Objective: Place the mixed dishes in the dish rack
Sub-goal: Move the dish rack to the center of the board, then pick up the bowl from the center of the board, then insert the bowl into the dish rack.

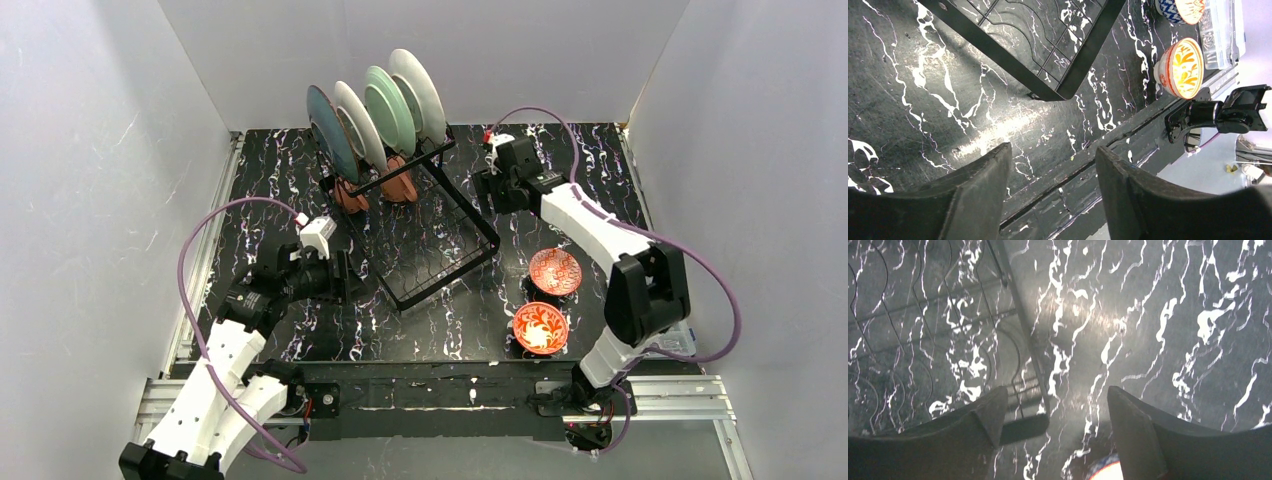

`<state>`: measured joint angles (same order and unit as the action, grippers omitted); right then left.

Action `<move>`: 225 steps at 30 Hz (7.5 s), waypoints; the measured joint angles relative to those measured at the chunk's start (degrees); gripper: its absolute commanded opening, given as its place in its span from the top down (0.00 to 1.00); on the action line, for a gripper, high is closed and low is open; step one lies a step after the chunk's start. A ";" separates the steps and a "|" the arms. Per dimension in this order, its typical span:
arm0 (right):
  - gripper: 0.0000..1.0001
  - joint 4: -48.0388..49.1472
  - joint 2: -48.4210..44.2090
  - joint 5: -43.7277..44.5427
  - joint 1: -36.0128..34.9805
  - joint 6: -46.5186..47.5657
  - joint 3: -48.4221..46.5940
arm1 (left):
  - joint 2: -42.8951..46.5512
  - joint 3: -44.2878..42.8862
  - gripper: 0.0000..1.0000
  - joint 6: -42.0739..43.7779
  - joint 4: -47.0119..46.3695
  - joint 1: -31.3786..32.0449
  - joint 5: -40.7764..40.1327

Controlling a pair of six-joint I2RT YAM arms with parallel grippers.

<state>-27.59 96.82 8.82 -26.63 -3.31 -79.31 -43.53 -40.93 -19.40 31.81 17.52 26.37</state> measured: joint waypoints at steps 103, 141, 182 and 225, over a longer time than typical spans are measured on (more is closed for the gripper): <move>0.99 -5.29 -13.92 13.35 -0.96 -18.84 29.07 | -2.93 1.11 0.02 -4.22 0.15 1.46 -0.76; 0.99 -3.93 -23.34 11.02 -14.38 -6.86 25.33 | -4.48 1.09 0.02 -4.48 0.68 1.46 -1.92; 0.99 -5.99 -28.96 -7.34 -49.79 25.20 21.16 | -13.29 -19.50 0.02 0.00 11.58 2.91 13.33; 0.99 -17.64 -14.69 -1.62 -66.93 32.26 5.09 | -22.32 -20.55 0.55 3.67 23.39 26.58 -6.43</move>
<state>-45.23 82.13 7.20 -93.56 28.95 -74.22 -65.84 -61.47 -15.73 55.20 44.10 19.94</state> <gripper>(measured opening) 0.137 0.535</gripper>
